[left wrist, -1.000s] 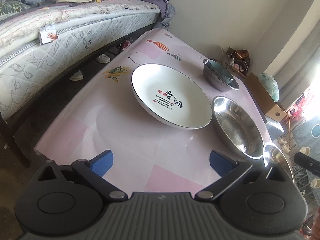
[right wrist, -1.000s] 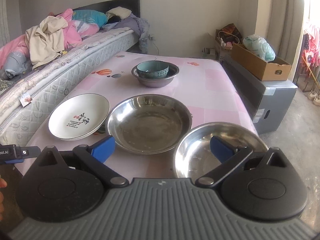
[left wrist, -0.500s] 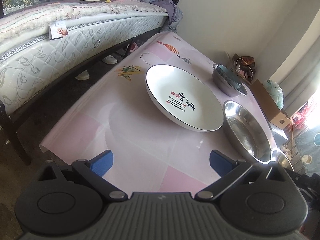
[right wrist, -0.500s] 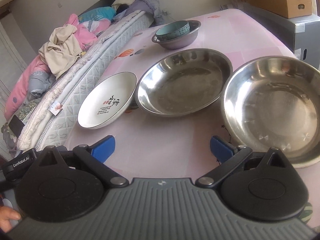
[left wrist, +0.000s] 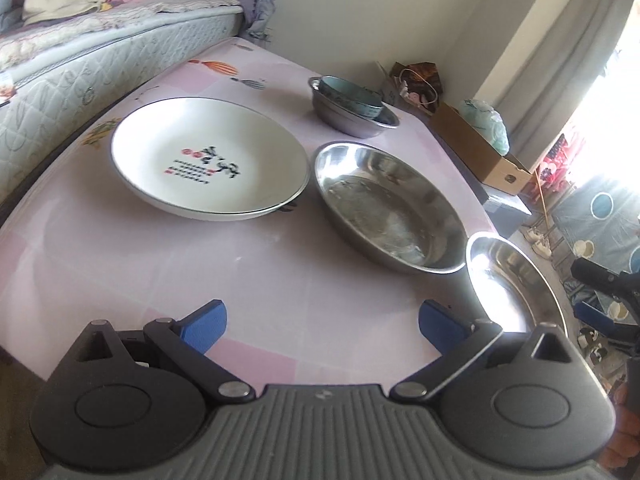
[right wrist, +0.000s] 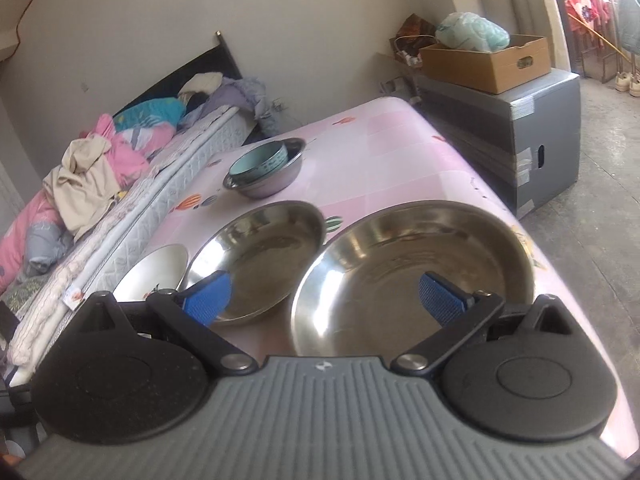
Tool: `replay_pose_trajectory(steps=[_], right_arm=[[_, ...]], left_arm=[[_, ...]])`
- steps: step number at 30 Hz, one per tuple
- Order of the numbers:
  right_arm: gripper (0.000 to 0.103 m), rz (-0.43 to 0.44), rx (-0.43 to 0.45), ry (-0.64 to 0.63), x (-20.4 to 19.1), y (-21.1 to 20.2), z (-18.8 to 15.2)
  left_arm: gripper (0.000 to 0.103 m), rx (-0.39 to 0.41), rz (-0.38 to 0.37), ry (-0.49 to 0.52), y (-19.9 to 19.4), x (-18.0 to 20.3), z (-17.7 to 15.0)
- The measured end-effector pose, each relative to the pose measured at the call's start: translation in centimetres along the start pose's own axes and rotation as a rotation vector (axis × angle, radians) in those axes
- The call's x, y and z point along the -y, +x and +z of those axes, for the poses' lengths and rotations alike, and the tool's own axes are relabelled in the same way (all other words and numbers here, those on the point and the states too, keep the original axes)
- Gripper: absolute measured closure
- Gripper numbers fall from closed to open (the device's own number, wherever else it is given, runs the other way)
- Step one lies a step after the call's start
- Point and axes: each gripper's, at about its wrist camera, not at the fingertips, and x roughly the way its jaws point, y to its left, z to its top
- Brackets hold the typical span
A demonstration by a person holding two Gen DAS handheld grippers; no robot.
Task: Organize plates and bowls
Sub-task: 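Move both grippers to the rim of a shallow steel plate and close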
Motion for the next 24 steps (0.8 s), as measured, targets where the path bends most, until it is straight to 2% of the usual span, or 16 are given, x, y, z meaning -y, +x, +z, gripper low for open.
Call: replay_pose_trajectory(steps=[5, 7, 10, 17, 21, 24], right_arm=[[0.005, -0.008, -0.001, 0.094, 4.8, -0.2, 0.3], [0.008, -0.017, -0.006, 0.105, 6.0, -0.1, 0.1], [0.015, -0.023, -0.013, 0.112, 7.4, 0.2, 0.0], [0.039, -0.038, -0.017, 0.138, 9.4, 1.4, 0.2], [0.050, -0.055, -0.013, 0.144, 10.3, 2.0, 0.3], [0.055, -0.050, -0.015, 0.154, 10.9, 2.5, 0.5]], left_arm=[[0.002, 0.009, -0.041, 0.071, 2.2, 4.0, 0.1], [0.006, -0.001, -0.070, 0.083, 3.2, 5.2, 0.0], [0.010, -0.020, -0.104, 0.099, 4.5, 6.7, -0.2], [0.014, -0.060, -0.170, 0.086, 6.3, 8.2, -0.2], [0.020, -0.061, -0.205, 0.096, 6.9, 9.2, -0.1], [0.026, -0.071, -0.222, 0.103, 7.5, 9.8, -0.1]])
